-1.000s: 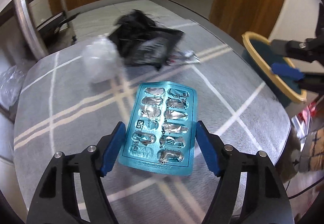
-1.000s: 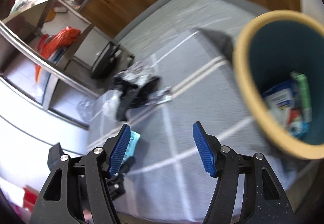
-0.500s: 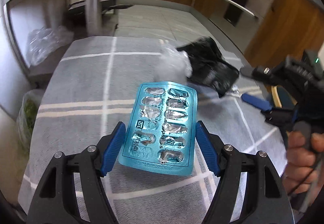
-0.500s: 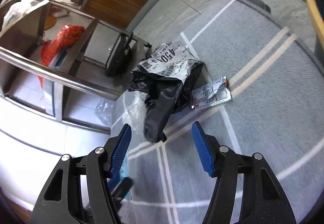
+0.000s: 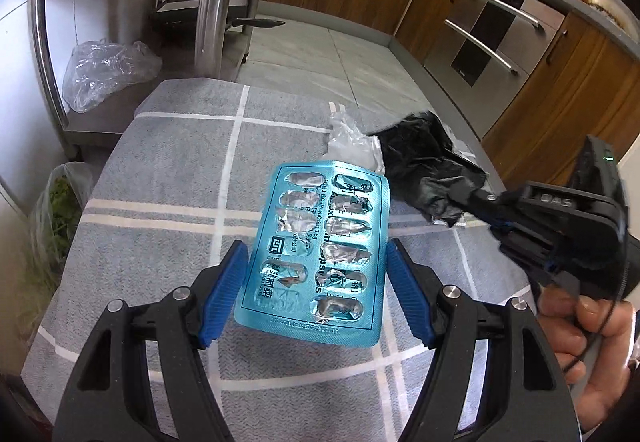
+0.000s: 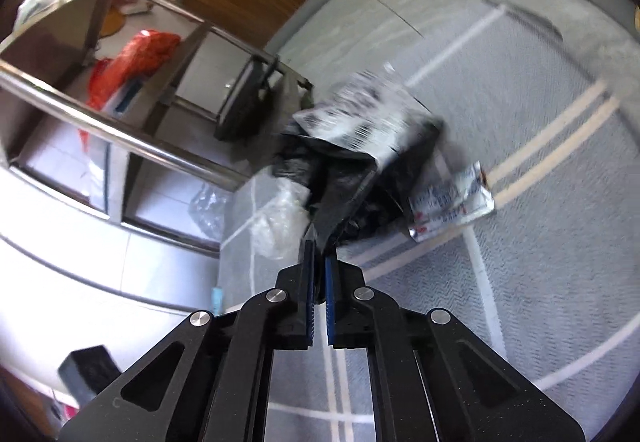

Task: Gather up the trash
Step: 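Carry the blister pack and black bag over the bin with both grippers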

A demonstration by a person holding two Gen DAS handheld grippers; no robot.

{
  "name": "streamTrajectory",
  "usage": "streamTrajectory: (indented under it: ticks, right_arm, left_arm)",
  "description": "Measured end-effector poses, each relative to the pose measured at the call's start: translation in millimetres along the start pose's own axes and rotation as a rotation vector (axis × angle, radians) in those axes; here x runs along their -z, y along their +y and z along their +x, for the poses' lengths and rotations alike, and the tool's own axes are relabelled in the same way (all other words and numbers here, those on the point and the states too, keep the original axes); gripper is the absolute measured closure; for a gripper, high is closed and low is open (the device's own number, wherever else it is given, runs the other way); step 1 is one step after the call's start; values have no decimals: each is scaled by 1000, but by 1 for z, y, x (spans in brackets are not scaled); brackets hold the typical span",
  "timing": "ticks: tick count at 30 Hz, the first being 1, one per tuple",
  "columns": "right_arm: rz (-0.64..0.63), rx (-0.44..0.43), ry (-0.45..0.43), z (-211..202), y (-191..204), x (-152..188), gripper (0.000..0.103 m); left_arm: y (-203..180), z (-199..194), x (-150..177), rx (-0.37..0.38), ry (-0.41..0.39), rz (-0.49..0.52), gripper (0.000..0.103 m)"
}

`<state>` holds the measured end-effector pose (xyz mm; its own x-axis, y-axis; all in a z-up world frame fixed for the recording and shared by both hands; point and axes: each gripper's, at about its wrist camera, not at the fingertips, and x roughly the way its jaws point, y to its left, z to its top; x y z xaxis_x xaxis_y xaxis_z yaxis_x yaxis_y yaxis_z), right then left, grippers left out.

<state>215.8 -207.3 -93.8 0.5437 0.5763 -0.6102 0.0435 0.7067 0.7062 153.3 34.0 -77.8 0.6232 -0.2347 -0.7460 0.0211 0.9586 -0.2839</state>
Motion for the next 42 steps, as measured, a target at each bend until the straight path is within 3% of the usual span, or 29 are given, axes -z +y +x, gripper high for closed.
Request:
streamTrajectory:
  ticks: [6, 14, 25, 34, 42]
  right_arm:
    - [-145, 27, -43, -40, 29, -10, 99]
    - [-250, 90, -104, -102, 38, -7, 99]
    - [-396, 335, -136, -181, 2, 27, 99]
    - [-388, 385, -197, -231, -30, 37, 99]
    - [-411, 482, -230, -255, -52, 42, 99]
  left_arm:
    - [-6, -6, -5, 39, -20, -38, 34]
    - [-40, -21, -12, 75, -78, 8, 34]
    - [-106, -29, -10, 148, -107, 126, 34]
    - [-160, -28, -2, 220, -104, 193, 34]
    - [-222, -13, 5, 309, -65, 242, 34]
